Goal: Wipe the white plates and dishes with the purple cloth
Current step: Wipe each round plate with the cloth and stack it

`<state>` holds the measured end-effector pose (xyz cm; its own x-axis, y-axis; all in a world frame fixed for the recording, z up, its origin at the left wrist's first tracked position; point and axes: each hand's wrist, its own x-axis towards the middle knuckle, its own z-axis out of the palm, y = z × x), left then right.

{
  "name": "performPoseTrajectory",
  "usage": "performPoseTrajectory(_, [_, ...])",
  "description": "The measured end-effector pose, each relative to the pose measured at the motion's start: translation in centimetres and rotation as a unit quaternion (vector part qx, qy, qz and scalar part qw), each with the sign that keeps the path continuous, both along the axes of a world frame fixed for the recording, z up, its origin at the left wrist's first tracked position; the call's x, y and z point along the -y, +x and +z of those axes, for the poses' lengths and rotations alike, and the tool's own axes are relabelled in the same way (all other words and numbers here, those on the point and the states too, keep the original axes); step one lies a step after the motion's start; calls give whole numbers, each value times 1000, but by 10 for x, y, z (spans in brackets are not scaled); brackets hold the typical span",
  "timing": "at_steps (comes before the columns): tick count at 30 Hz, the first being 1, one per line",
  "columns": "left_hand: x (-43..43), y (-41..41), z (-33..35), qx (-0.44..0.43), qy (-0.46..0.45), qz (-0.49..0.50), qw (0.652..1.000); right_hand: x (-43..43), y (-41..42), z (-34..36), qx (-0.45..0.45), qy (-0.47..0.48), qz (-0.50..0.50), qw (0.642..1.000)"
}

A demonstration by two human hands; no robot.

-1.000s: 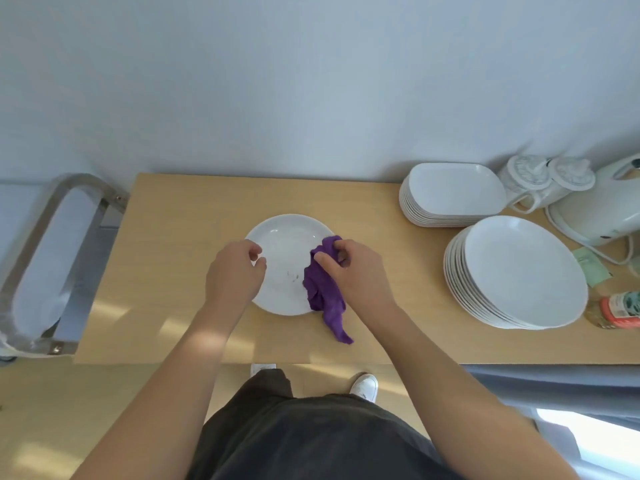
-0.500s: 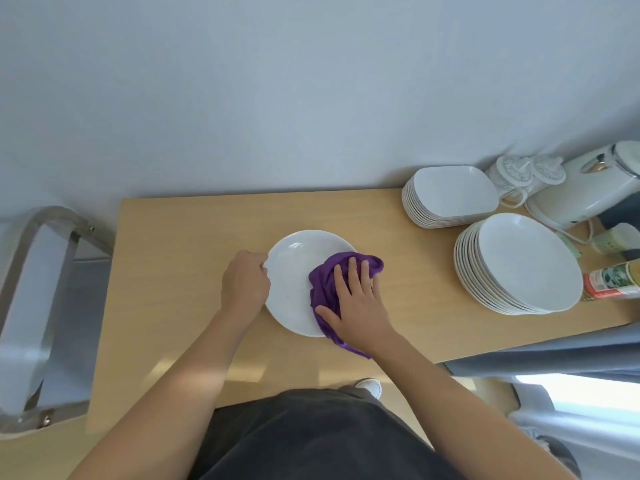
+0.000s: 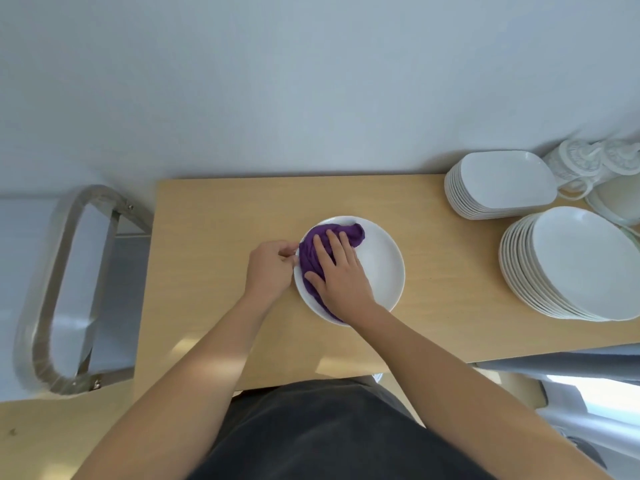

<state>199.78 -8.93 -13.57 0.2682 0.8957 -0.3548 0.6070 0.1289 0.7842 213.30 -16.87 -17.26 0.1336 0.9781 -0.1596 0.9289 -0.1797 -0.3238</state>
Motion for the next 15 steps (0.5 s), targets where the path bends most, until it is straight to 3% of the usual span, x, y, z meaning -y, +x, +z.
performPoseTrajectory(8, [0,9,-1,-24,28,9,999,57,10,32,-60,-51,77,994])
performPoseTrajectory(12, [2,12,-1,-43,53,-22,997,84,34,46,-7,-111,-2,994])
performPoseTrajectory(15, [3,11,-5,-62,59,-42,995,85,49,41,55,-101,-69,991])
